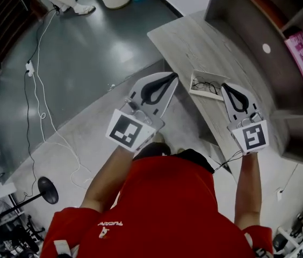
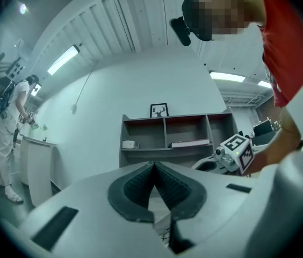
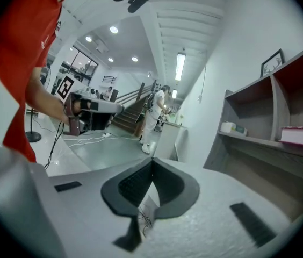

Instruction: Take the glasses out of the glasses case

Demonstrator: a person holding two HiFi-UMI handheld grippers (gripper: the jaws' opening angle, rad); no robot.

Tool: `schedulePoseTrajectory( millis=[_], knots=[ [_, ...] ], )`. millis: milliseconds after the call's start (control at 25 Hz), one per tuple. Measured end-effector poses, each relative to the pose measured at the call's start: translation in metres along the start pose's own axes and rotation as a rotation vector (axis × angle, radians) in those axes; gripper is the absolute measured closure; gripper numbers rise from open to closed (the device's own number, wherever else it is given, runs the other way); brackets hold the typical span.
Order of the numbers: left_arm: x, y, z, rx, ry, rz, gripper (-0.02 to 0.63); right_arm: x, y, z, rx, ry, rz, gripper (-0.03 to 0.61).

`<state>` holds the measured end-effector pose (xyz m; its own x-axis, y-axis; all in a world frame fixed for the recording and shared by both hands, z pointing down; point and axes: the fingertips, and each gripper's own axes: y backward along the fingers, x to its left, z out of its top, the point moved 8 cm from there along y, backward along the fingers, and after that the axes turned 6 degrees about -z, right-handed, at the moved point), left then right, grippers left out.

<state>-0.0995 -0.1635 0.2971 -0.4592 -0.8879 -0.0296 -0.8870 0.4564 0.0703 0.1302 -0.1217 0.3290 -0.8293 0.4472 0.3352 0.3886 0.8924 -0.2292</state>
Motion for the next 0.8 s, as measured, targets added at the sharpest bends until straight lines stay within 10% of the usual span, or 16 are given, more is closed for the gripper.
schedulePoseTrajectory(
  millis=[800],
  knots=[
    [0.033, -0.041, -0.039, 0.061, 0.045, 0.030, 0.604, -0.005, -0.091, -0.111, 0.363, 0.235, 0.266, 0.551]
  ],
)
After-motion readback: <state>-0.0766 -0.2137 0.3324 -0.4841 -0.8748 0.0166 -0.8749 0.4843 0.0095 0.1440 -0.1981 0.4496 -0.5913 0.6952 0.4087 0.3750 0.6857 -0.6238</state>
